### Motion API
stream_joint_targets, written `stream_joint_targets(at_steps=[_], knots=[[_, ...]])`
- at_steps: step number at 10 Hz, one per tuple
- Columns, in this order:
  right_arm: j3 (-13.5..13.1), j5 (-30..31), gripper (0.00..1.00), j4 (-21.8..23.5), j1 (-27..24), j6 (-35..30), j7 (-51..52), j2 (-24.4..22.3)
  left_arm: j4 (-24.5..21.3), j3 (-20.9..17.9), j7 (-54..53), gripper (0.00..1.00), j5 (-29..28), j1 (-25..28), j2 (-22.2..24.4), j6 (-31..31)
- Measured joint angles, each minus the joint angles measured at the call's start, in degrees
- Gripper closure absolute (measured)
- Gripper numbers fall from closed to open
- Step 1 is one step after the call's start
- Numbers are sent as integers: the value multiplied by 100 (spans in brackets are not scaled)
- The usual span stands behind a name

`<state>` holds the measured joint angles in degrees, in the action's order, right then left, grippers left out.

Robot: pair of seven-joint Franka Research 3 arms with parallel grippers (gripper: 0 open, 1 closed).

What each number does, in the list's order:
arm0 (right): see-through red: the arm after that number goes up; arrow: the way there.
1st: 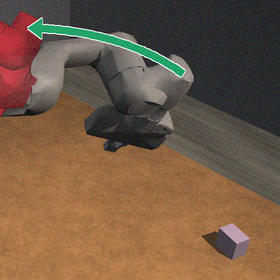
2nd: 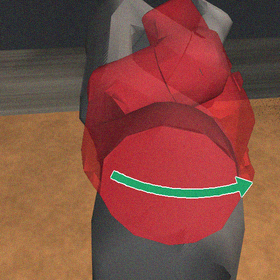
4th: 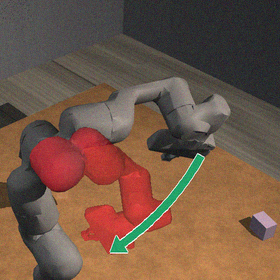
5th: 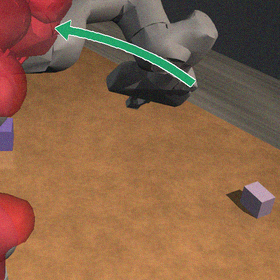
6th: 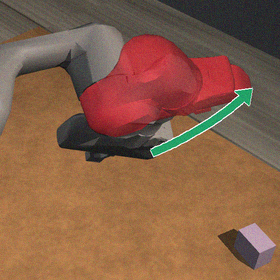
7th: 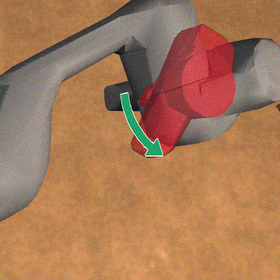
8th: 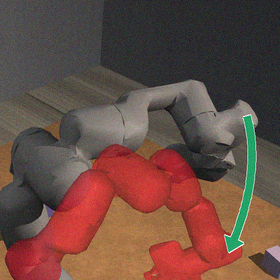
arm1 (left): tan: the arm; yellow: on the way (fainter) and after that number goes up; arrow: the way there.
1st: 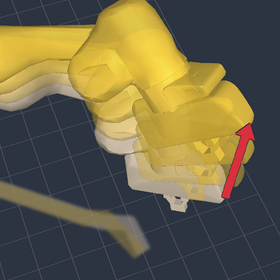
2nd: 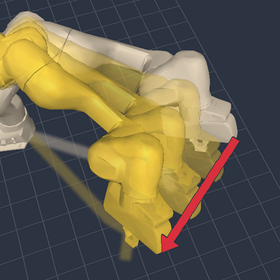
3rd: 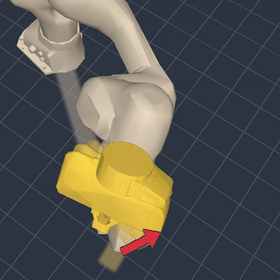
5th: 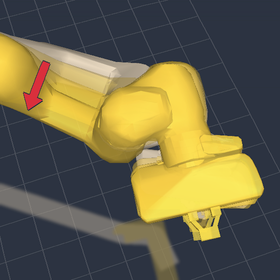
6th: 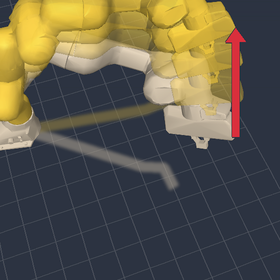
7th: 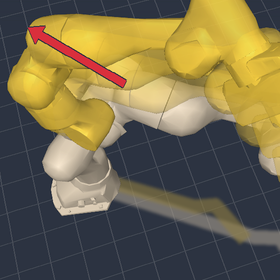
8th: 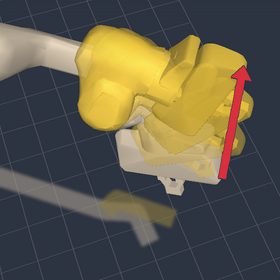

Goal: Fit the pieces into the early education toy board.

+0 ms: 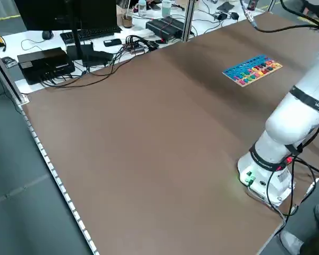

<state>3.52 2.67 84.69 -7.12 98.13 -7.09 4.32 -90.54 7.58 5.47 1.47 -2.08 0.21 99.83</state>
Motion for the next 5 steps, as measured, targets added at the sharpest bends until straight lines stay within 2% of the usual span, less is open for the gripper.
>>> stream_joint_targets(at_steps=[2, 5], knots=[[-15, -2, 1, 0, -35, 0, 0, 0, -1, -556, -584, 0, 175, -12, 122, -449], [-15, -3, 1, 0, -40, 0, 0, 0, -39, -713, -574, 0, 182, -90, 101, -786]])
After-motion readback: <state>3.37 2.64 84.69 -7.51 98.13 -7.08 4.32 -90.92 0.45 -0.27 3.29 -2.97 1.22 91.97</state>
